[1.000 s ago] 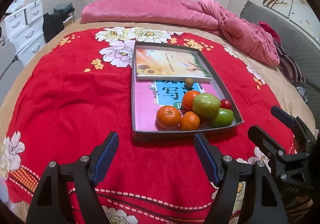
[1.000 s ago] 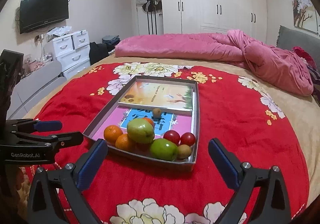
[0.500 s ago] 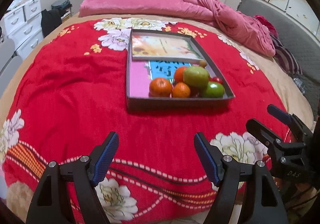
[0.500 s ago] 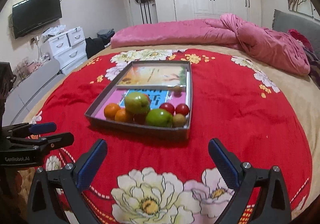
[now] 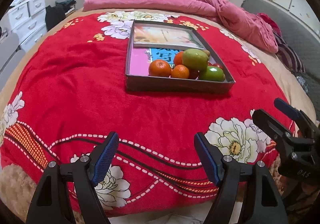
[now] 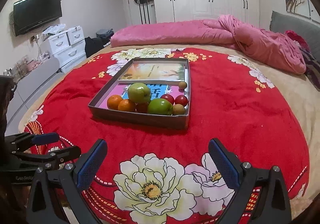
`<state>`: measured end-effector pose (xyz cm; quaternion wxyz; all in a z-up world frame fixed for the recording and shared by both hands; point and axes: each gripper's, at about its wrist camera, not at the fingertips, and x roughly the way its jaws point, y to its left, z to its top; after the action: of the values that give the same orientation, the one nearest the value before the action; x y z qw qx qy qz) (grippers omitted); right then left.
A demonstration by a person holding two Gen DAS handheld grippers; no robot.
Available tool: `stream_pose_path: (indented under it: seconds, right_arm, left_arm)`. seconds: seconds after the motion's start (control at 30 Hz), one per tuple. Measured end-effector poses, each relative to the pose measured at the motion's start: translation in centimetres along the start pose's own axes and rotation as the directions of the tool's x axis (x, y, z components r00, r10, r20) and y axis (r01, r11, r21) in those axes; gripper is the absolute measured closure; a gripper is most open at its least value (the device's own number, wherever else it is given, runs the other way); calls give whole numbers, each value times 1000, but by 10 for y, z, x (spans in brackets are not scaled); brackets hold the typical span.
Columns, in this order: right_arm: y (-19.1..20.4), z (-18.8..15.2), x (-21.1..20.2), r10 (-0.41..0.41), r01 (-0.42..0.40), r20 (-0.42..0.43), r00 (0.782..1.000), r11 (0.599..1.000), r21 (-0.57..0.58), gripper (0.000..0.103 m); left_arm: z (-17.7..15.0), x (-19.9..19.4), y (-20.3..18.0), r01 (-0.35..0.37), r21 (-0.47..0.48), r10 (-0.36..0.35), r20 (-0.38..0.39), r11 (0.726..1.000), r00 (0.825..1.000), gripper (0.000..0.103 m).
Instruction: Organize fruits
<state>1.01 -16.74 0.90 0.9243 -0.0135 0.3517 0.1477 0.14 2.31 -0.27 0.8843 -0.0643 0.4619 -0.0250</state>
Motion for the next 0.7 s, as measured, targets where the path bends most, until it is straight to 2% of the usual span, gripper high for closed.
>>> stream_pose_path:
  seconds: [0.27,0.7]
  right_arm:
    - [1,0,2,15,-15,1,1000,1000,-1,1]
    - [0,-2,5,16,-16,-7,1000,1000,-3,1]
  left_arm:
    - [3,-3,4,1,-15,-1,27,1000,1000,24]
    - [8,0,7,0,-22,0,22,1000,1000,24]
